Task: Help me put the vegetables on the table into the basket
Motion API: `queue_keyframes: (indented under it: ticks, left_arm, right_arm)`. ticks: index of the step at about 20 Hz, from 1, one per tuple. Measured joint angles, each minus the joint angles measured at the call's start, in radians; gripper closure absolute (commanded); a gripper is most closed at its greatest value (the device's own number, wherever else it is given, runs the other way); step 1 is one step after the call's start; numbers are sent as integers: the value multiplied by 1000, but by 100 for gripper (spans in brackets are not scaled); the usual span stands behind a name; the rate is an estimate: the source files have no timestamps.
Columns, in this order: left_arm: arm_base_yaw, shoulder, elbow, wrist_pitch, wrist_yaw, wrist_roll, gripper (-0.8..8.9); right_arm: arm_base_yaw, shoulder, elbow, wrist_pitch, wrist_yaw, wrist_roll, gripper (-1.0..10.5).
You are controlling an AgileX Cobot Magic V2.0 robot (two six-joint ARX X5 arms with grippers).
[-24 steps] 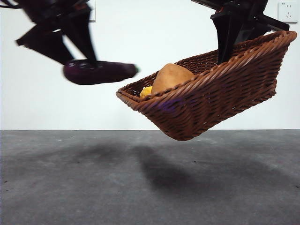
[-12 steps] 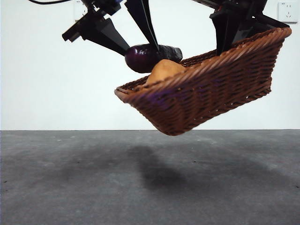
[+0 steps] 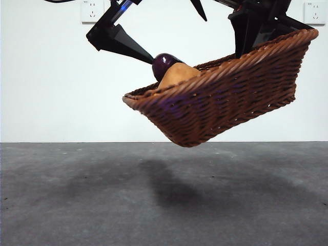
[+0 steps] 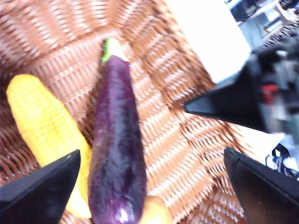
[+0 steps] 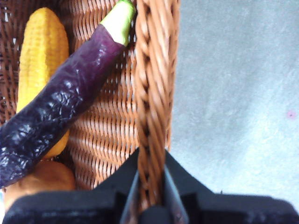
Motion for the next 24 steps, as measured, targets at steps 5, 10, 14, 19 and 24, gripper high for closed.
queue_keyframes:
  ticks: [5, 10, 14, 19, 24]
  left_arm:
    - [0, -159, 0, -108, 2, 152, 284]
    - [0, -324, 0, -339, -10, 286, 818]
    - [0, -359, 0, -545, -50, 392, 818]
    - [0, -358, 0, -625, -130, 432, 818]
    - [0, -358, 0, -624, -130, 433, 818]
  right_arm:
    - [-69, 39, 0, 5, 15, -41, 963]
    - [-211, 150, 0, 100, -153, -106, 963]
    - [-326, 219, 0, 145, -255, -174, 963]
    - [-460, 323, 0, 235, -435, -210, 963]
    - [-520, 423, 0, 259, -439, -214, 963]
